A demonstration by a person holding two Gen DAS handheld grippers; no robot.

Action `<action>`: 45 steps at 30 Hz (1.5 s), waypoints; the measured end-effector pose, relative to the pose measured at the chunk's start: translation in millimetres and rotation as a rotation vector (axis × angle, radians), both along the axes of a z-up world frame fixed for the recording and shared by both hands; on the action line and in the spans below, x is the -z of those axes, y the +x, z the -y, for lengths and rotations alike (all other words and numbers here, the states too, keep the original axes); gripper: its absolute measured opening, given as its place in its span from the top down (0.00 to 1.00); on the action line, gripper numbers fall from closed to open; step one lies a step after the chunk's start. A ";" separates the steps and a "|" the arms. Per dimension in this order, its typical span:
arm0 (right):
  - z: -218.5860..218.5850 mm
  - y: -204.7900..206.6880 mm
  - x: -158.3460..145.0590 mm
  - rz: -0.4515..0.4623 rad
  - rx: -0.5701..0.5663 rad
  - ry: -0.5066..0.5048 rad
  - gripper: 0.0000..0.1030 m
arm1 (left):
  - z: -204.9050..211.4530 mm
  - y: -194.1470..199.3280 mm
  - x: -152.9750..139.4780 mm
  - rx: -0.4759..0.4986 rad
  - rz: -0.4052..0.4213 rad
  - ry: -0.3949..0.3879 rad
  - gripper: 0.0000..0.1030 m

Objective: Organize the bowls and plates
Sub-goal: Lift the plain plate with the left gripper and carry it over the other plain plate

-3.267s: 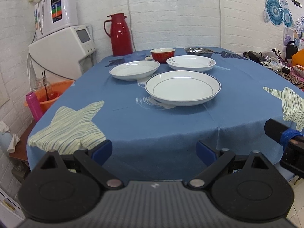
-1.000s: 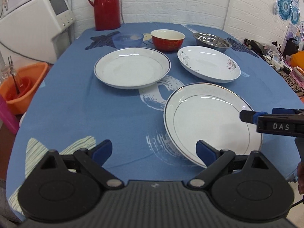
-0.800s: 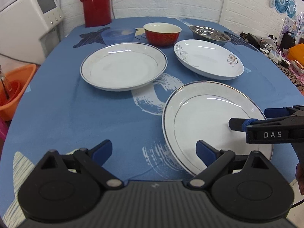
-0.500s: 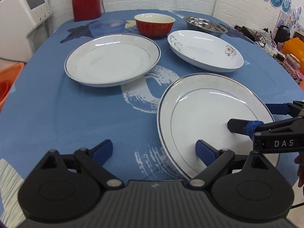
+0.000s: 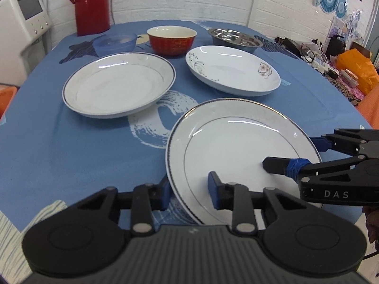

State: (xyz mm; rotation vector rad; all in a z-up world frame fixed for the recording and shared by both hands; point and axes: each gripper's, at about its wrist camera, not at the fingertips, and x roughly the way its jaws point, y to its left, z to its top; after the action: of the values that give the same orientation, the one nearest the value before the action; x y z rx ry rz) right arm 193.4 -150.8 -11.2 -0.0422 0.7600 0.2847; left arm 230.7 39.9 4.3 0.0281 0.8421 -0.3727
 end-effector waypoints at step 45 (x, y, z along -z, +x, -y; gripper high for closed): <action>-113.7 178.2 -40.9 0.020 -0.133 -0.058 0.51 | -136.6 139.6 -33.7 -0.224 -0.045 -0.065 0.41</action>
State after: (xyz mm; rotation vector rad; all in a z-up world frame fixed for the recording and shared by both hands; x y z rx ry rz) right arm 371.6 -37.1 29.7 -0.1510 0.7463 0.3879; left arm 370.2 176.5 38.0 -0.1346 0.8671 -0.1903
